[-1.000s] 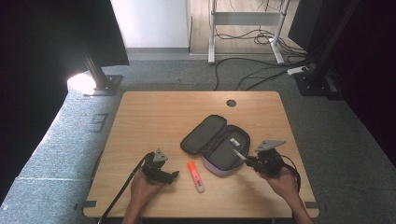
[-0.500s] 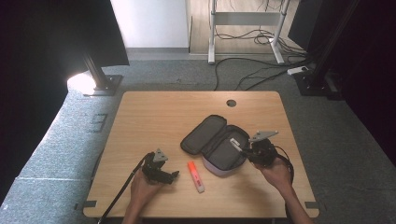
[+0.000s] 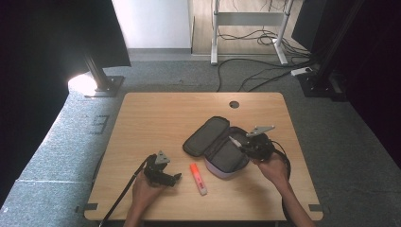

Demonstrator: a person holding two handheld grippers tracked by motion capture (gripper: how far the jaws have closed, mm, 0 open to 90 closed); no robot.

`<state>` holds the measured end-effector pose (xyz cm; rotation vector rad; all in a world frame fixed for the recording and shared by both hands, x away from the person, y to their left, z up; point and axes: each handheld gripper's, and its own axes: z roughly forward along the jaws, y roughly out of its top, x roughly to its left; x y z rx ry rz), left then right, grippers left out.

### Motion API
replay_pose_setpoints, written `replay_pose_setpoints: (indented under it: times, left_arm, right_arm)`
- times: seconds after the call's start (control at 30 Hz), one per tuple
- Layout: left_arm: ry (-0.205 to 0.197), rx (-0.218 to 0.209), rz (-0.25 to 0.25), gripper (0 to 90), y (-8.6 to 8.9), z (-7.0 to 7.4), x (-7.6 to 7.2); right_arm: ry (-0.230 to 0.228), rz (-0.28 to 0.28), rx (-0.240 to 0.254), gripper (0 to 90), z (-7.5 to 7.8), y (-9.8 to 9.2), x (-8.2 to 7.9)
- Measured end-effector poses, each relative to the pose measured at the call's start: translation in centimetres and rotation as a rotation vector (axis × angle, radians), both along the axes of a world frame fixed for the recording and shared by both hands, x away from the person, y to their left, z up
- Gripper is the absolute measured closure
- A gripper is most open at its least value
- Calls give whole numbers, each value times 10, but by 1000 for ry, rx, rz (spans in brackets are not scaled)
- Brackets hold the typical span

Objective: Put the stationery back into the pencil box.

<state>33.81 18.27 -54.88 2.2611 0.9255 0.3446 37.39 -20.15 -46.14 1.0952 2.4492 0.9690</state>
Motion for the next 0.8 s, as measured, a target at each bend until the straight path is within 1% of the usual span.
replay_pose_setpoints:
  times: [0.43,0.63,0.8]
  left_arm:
    - [0,-1,1,27,0,0,0]
    - [1,-1,1,27,0,0,0]
    - [0,-1,1,27,0,0,0]
  right_arm:
    - [0,-23,-6,784,-4,15,18]
    - [9,-33,-15,784,-11,24,25]
    - [13,-36,-21,784,-20,30,32]
